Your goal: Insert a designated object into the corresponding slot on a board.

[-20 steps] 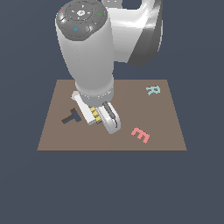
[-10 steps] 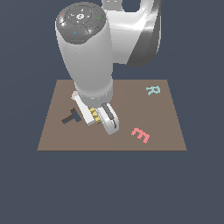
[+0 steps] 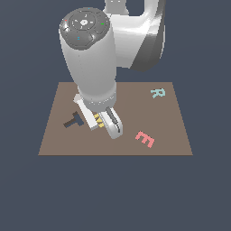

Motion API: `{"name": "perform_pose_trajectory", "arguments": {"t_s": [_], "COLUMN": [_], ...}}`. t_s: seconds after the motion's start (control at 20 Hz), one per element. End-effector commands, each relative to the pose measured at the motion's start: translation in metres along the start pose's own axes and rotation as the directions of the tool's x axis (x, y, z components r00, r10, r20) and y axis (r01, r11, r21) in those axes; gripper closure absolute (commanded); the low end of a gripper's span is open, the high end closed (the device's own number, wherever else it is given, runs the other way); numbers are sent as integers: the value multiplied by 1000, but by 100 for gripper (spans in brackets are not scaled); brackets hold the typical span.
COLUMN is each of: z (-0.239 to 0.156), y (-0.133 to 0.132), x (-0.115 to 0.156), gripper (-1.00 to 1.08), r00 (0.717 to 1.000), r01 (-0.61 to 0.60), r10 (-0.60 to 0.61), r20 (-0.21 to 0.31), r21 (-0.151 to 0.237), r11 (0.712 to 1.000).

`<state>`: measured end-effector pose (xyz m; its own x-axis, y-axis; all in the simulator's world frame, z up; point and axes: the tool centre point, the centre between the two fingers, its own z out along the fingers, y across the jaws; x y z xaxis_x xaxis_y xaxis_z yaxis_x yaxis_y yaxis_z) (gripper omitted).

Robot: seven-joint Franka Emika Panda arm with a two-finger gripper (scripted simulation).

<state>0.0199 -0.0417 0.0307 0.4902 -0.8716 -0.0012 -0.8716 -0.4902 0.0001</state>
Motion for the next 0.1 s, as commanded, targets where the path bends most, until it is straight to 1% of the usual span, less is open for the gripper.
{"name": "perform_pose_trajectory", "arguments": {"t_s": [0.0,0.05], "z": [0,0], "y": [0,0], "x": [0,0], "gripper": [-92,-92], "r00": [1000,1000], "r01": [0,0], "r10": [0,0], "r20": [0,0], "r21": [0,0], "r11": [1000,1000]}}
